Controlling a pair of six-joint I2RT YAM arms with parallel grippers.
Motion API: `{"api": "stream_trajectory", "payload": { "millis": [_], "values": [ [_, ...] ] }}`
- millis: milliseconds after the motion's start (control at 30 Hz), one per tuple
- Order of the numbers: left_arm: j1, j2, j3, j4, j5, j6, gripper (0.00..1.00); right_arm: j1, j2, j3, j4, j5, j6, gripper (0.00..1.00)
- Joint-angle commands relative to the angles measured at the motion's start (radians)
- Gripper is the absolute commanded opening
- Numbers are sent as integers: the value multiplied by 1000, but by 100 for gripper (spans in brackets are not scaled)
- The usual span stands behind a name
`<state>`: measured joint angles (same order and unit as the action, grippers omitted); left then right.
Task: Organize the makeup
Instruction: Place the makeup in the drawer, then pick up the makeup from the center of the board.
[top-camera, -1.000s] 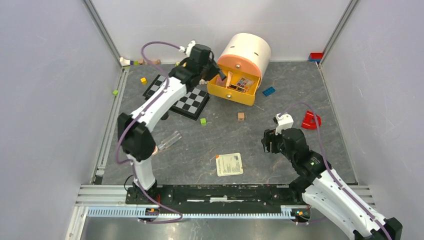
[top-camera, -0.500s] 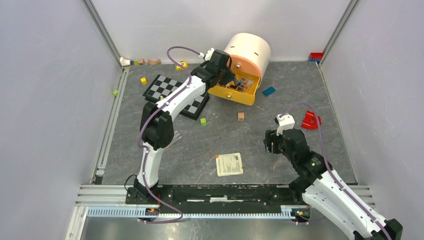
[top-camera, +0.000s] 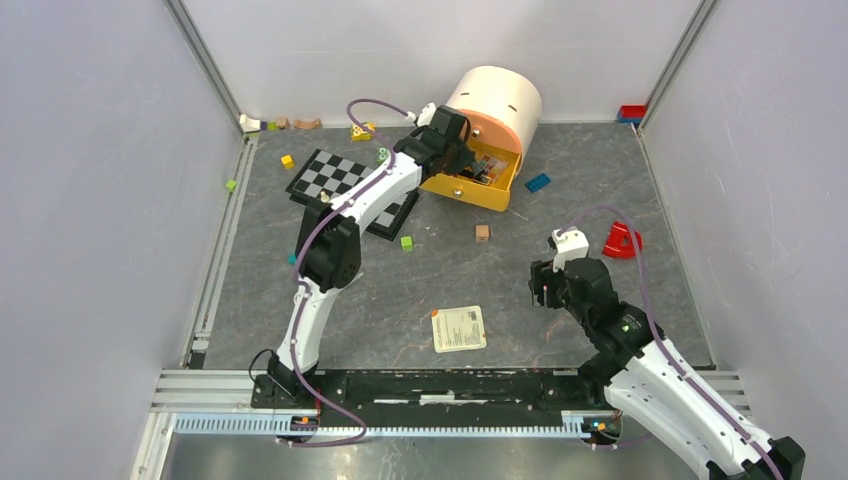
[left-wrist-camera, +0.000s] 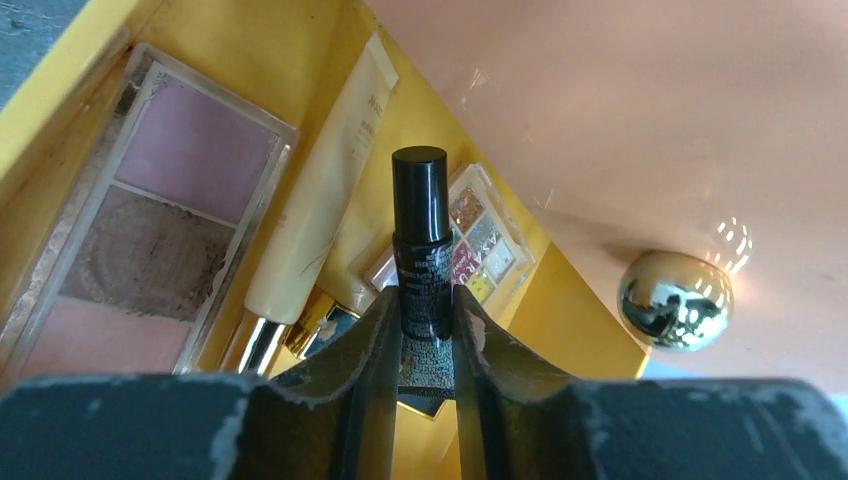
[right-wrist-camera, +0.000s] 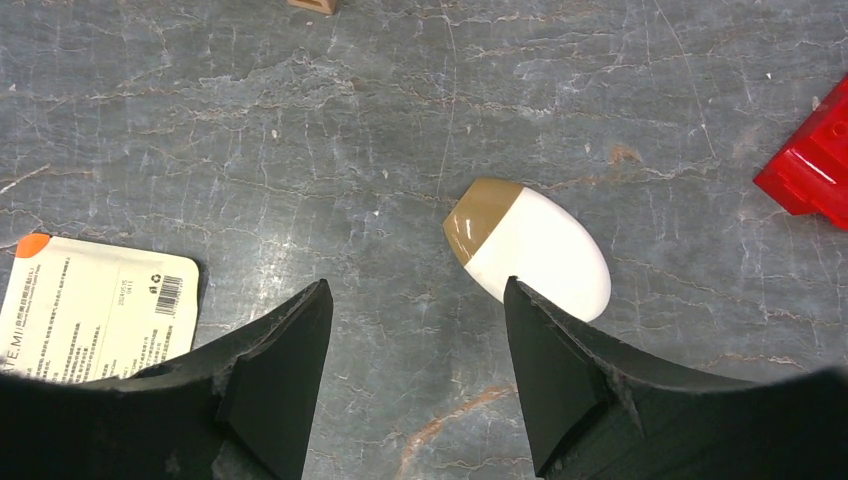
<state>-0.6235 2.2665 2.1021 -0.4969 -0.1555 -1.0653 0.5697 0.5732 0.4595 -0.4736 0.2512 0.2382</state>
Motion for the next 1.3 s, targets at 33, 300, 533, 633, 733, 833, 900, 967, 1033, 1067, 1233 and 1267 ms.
{"api": "stream_trajectory", "payload": {
  "millis": [33, 300, 533, 633, 733, 833, 900, 967, 1033, 1067, 1233, 1267],
  "values": [
    [-1, 21, 41, 24, -23, -28, 34, 4, -6, 39, 0, 30, -11, 71],
    [-1, 11, 41, 14, -25, -15, 47, 3, -8, 45, -5, 27, -6, 71],
    [-1, -61, 66, 15, -18, 39, 47, 4, -15, 50, -7, 23, 0, 71],
    [-2, -114, 77, 12, -10, 78, 48, 4, -21, 48, -2, 14, 4, 71],
    [-2, -180, 65, 11, -9, 134, 48, 3, -22, 50, 3, 6, 9, 71],
    [-2, -266, 19, 11, -6, 192, 49, 4, -26, 45, 7, 4, 10, 71],
    [-1, -337, -42, 8, -6, 236, 50, 3, -28, 41, 6, 5, 12, 71],
    [1, -424, -137, 3, -27, 276, 50, 3, -31, 37, 6, 4, 17, 71],
    [9, -525, -267, 17, -53, 304, 51, 4, -36, 32, 12, 0, 23, 71],
    [16, -588, -342, 27, -57, 318, 51, 2, -39, 27, 14, -3, 25, 70],
    [101, -862, -684, 12, -98, 352, 55, 4, -38, 21, 20, -12, 26, 71],
    [125, -917, -740, 2, -112, 359, 56, 4, -39, 18, 20, -12, 27, 70]
  ]
}}
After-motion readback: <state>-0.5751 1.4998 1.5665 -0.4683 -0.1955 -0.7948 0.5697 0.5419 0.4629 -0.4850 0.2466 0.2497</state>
